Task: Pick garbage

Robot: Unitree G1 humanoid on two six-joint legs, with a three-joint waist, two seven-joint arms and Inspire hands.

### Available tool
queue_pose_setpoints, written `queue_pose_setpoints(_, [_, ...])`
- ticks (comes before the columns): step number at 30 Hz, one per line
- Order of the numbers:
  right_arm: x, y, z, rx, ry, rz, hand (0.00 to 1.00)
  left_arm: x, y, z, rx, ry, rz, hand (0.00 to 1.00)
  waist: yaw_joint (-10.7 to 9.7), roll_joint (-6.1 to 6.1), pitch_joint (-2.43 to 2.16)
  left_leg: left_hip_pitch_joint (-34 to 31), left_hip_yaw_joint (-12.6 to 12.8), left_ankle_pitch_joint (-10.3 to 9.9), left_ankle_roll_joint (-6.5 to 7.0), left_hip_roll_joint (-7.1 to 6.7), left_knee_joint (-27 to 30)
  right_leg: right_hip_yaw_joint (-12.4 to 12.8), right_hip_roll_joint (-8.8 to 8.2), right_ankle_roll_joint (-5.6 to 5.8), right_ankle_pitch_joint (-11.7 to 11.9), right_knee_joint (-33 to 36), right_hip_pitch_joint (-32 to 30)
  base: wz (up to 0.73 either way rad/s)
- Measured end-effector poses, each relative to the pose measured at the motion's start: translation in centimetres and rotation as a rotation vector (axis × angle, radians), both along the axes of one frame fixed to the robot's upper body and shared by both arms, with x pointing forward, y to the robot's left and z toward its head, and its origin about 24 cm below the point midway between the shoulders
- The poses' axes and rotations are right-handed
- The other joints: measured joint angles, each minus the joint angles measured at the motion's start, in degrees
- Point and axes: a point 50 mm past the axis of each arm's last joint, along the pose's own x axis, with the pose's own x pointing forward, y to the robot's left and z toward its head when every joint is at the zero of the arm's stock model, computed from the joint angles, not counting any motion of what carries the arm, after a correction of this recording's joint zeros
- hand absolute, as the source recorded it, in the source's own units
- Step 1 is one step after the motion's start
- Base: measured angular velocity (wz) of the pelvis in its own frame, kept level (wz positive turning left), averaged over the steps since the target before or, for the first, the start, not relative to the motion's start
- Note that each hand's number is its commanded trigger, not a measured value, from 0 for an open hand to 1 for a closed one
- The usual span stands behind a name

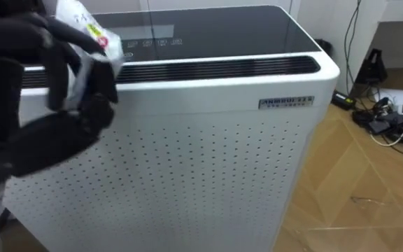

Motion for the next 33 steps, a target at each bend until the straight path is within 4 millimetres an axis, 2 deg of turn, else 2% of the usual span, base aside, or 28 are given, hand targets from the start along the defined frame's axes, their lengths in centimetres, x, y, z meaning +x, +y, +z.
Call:
queue_pose_setpoints(2, [0.0, 0.3, -0.1, 0.006, 0.000, -0.002, 1.00, 0.3, 0.0, -0.2, -0.123, 0.074, -0.169, 1.00, 0.12, 0.06, -0.03, -0.15, -0.04, 0.00, 0.00, -0.02, 0.01, 0.06, -0.04, 0.00, 0.02, 0.02, -0.15, 0.00])
queue_pose_setpoints(7, [0.4, 1.0, 0.0, 0.022, -0.005, 0.004, 1.00, 0.7, -0.9, -0.7, -0.226, 0.186, -0.438, 1.00, -0.13, 0.28, -0.07, -0.30, 0.03, 0.00, 0.00, 0.07, -0.03, 0.13, -0.05, -0.02, 0.03, 0.26, -0.48, 0.00])
queue_pose_setpoints(13, [0.8, 1.4, 0.0, 0.031, -0.001, 0.013, 1.00, 0.8, -2.4, -0.9, -0.272, 0.252, -0.774, 1.00, -0.23, 0.62, -0.04, -1.40, -0.12, -0.02, 0.01, 0.10, 0.51, 0.06, -0.15, -0.05, 0.04, 0.93, -1.43, 0.01])
queue_pose_setpoints(17, [1.0, 1.8, -0.1, 0.034, 0.020, 0.021, 1.00, 0.6, -3.2, -1.2, -0.286, 0.276, -0.922, 1.00, -0.45, 1.01, -0.22, -3.13, 0.00, -0.02, 0.02, 0.16, 1.04, 0.25, -0.14, -0.08, 0.06, 1.42, -3.20, 0.00])
queue_pose_setpoints(24, [0.7, 2.4, -0.4, 0.018, 0.062, 0.077, 1.00, 0.3, -4.6, -1.4, -0.304, 0.289, -1.062, 1.00, -0.54, 1.21, -0.11, -3.46, 0.30, -0.04, 0.05, 0.18, 1.63, 0.20, -0.16, -0.08, 0.06, 1.61, -3.34, 0.00])
queue_pose_setpoints(27, [0.6, 2.4, -0.4, 0.009, 0.066, 0.090, 1.00, 0.2, -5.2, -1.7, -0.304, 0.308, -1.092, 1.00, -0.50, 1.65, 0.12, -4.00, 0.49, -0.04, 0.05, 0.24, 1.85, 0.06, -0.19, -0.09, 0.06, 2.07, -3.87, 0.00])
queue_pose_setpoints(29, [0.6, 2.3, -0.4, 0.007, 0.066, 0.091, 1.00, 0.6, -5.4, -2.5, -0.290, 0.347, -1.088, 1.00, -0.22, 2.18, 0.46, -4.59, 0.12, -0.04, 0.06, 0.27, 2.38, 0.01, -0.12, -0.20, 0.13, 2.12, -4.27, 0.00])
queue_pose_setpoints(33, [0.8, 2.4, -0.3, 0.003, 0.063, 0.101, 1.00, 1.9, -5.3, -5.1, -0.253, 0.479, -1.008, 1.00, -0.15, 2.60, 0.29, -6.19, 0.08, -0.04, 0.07, 0.47, 2.80, 0.05, -0.10, -0.25, 0.14, 3.23, -6.08, 0.00])
